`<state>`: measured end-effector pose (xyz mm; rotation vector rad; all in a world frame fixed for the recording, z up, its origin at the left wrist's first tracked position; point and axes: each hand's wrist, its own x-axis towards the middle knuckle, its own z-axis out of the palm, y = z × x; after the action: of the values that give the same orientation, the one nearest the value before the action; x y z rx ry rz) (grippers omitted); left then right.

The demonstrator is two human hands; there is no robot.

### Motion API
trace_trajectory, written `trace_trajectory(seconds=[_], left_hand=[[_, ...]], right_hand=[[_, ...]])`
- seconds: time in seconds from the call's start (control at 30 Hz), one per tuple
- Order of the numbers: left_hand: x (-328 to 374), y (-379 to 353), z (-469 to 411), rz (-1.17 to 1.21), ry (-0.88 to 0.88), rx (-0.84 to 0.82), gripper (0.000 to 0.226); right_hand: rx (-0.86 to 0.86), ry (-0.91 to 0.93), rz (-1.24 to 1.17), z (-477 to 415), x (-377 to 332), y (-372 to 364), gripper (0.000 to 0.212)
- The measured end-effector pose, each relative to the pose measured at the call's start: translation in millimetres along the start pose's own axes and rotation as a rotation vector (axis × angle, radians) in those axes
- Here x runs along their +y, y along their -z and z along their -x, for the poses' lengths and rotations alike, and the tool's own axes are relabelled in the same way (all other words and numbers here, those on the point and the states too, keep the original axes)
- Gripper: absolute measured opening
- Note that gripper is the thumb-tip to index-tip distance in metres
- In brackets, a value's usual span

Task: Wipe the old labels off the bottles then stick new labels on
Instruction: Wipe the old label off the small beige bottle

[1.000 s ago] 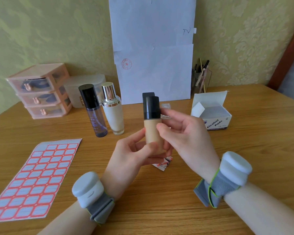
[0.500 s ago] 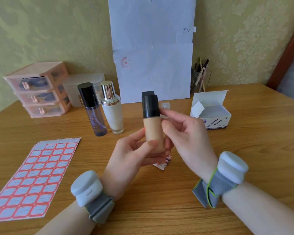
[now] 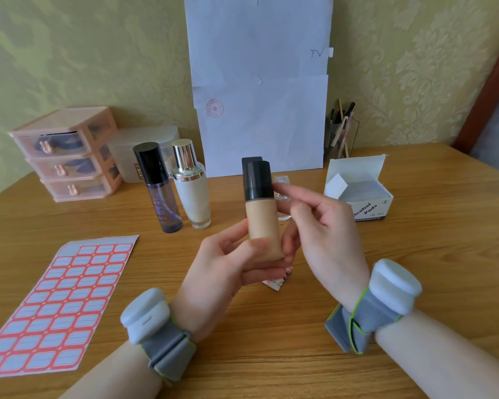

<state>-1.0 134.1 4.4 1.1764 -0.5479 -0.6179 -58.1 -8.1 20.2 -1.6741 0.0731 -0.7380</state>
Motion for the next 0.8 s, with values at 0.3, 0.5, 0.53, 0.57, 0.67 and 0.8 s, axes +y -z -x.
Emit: trace_trajectory(seconds=[0.3,0.5,0.53,0.57,0.67,0.8], left_hand=[[6,4,0,0.090,-0.033,0.042,0.025],[4,0,2,-0.002,-0.041,0.026,0.042],[3,-1,2,-0.010,-0.040,0.024,0.038],[3,-1,3,-0.018,-0.042,0.022,0.036],[4,-5,5,-0.036,-0.049,0.014,0.037],[3,-5,5,-0.073,-0.068,0.012,0.029]], right_hand=[[0.099,0.047,0.043,-4,-2,6,0.015],[0.004,0.074,0.000,4,-5,1,0.017],[-0.021,0.063,-0.006,5,-5,0,0.024],[-0.033,0.052,-0.007,5,-6,-1,0.029],[-0.043,0.049,0.053,8,-8,-4,0.032],[-0.008,0.077,0.060,7,-7,-5,0.030]])
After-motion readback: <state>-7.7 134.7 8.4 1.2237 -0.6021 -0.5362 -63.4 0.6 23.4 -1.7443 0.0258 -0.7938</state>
